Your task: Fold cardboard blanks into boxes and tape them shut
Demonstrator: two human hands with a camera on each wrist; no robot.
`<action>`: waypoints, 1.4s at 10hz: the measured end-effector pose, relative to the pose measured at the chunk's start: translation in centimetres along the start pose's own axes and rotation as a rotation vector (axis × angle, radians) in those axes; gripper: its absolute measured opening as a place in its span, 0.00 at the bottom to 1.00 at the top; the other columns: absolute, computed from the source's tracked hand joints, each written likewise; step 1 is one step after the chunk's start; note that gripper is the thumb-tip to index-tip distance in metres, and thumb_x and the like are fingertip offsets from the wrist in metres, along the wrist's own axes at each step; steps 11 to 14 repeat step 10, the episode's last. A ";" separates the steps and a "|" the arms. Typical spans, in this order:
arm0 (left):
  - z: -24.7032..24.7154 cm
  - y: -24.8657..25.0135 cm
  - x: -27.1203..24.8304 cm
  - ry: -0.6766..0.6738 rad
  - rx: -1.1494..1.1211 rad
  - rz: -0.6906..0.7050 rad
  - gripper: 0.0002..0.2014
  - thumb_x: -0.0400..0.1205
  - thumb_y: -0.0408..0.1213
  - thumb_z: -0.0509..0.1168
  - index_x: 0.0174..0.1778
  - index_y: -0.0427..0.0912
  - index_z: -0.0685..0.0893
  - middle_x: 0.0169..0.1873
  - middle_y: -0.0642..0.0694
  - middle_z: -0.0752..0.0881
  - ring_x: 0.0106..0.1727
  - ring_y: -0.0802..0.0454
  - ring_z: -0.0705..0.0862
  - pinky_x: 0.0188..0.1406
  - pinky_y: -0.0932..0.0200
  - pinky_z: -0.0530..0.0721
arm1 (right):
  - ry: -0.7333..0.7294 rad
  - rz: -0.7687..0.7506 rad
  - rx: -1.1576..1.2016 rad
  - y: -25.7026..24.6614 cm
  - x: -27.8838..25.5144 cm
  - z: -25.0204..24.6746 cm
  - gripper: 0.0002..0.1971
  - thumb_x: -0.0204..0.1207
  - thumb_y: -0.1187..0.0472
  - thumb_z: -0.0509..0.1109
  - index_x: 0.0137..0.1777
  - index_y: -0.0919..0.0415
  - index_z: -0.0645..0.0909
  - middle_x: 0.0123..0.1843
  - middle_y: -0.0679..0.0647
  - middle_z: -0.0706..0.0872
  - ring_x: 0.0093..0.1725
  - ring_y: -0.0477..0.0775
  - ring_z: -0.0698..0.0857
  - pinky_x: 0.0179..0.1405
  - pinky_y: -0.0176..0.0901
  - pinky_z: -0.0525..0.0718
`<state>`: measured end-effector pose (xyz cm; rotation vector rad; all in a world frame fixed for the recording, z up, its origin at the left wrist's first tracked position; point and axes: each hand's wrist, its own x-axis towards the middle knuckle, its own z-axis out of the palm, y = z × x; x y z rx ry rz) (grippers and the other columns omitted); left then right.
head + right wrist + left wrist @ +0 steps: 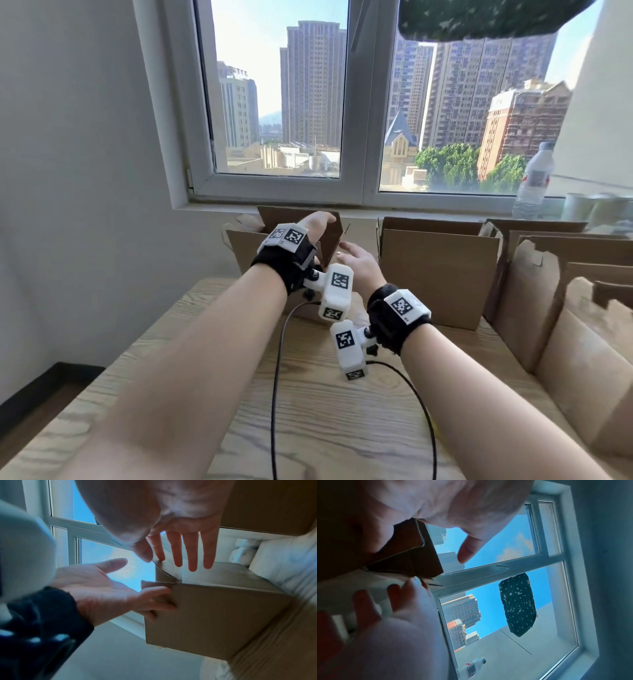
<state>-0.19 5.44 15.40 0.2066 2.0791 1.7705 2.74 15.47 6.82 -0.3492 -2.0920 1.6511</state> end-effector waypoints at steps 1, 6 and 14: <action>1.0 0.1 0.1 0.024 0.023 -0.012 0.14 0.86 0.43 0.61 0.39 0.37 0.77 0.34 0.41 0.76 0.38 0.45 0.77 0.61 0.51 0.78 | -0.080 0.002 0.113 0.4 0.3 -0.6 0.15 0.84 0.72 0.59 0.66 0.60 0.78 0.54 0.57 0.88 0.54 0.58 0.86 0.57 0.48 0.84; 5.7 2.3 2.3 -0.118 0.042 -0.038 0.17 0.88 0.45 0.56 0.55 0.31 0.74 0.44 0.39 0.76 0.41 0.45 0.73 0.50 0.54 0.71 | -0.119 -0.037 0.345 2.1 3.7 -3.6 0.20 0.72 0.64 0.67 0.64 0.54 0.80 0.54 0.52 0.88 0.52 0.52 0.85 0.57 0.53 0.84; 7.7 1.1 3.0 -0.106 0.335 0.107 0.20 0.89 0.38 0.57 0.75 0.32 0.75 0.69 0.38 0.78 0.57 0.43 0.82 0.50 0.59 0.84 | 0.274 -0.087 0.046 3.3 3.6 -6.7 0.18 0.75 0.69 0.66 0.49 0.41 0.81 0.54 0.48 0.88 0.56 0.54 0.87 0.59 0.62 0.87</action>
